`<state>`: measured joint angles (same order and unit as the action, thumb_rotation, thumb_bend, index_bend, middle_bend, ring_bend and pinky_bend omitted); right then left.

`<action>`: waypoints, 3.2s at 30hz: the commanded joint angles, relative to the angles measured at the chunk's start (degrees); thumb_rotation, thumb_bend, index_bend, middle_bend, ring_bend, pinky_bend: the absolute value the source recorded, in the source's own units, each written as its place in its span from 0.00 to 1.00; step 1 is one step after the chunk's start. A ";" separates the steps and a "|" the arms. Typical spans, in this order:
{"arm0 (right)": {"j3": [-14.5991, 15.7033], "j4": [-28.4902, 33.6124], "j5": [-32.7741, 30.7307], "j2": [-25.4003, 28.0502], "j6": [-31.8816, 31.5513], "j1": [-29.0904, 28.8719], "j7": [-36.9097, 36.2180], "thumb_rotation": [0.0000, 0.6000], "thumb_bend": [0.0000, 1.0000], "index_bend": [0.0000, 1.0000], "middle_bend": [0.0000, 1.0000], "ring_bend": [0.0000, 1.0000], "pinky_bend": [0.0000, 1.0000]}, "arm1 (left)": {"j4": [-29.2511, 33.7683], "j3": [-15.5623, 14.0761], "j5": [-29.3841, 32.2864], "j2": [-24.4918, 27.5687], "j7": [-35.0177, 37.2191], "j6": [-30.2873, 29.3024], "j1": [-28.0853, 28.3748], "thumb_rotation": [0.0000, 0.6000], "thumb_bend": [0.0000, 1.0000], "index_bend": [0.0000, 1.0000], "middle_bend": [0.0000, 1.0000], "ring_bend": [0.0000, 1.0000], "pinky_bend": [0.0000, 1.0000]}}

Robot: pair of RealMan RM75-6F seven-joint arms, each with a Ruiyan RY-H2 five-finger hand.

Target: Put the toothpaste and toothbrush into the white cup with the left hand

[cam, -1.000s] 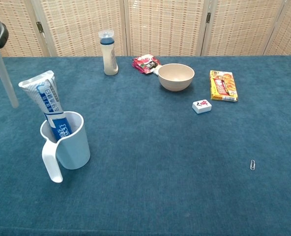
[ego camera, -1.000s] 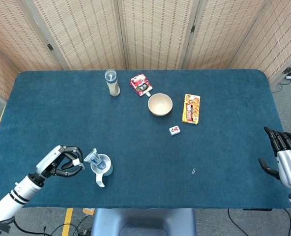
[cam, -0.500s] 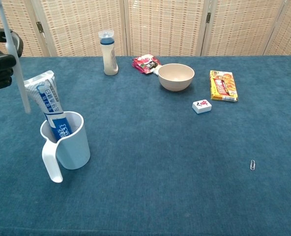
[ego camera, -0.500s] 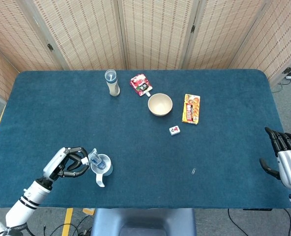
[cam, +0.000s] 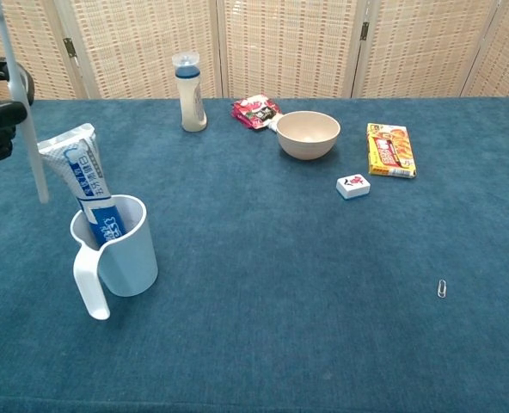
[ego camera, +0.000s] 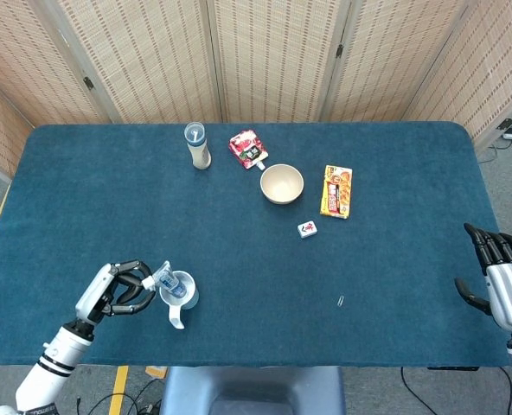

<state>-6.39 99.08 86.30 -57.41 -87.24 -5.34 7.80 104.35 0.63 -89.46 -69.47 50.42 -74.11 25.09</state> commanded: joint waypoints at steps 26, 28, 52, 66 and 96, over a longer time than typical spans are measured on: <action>0.16 -0.54 -0.93 -0.20 0.26 0.24 -0.30 1.00 0.20 0.00 0.18 0.19 0.18 | -5.51 1.15 2.02 -9.37 -2.86 0.39 -2.07 1.00 0.39 0.65 1.00 0.92 0.99; 0.16 -0.50 -0.97 -0.19 0.27 0.24 -0.25 1.00 0.20 0.00 0.18 0.19 0.18 | -6.01 1.22 2.08 -9.98 -3.06 0.58 -2.09 1.00 0.39 0.65 1.00 0.92 0.99; 0.13 -0.04 -0.79 -0.02 0.02 0.27 0.01 1.00 0.20 0.00 0.18 0.20 0.18 | -8.36 1.99 1.11 -11.09 -2.29 -0.65 -3.23 1.00 0.39 0.40 1.00 0.92 0.99; 0.11 0.34 -0.09 -0.06 -0.39 0.21 0.13 1.00 0.20 0.00 0.18 0.20 0.18 | -7.98 8.08 4.81 -3.26 1.83 -7.18 -5.90 1.00 0.39 0.43 1.00 0.92 0.99; 3.77 -5.17 3.35 -1.88 2.39 0.28 -12.75 1.00 0.21 0.01 0.18 0.20 0.18 | -10.16 3.30 10.20 0.24 -47.16 -15.91 -14.81 1.00 0.39 0.39 0.53 0.38 0.55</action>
<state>-2.88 94.31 89.33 -58.95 -84.60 -5.24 -4.46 93.10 6.22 -75.71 -68.61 6.87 -87.04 12.61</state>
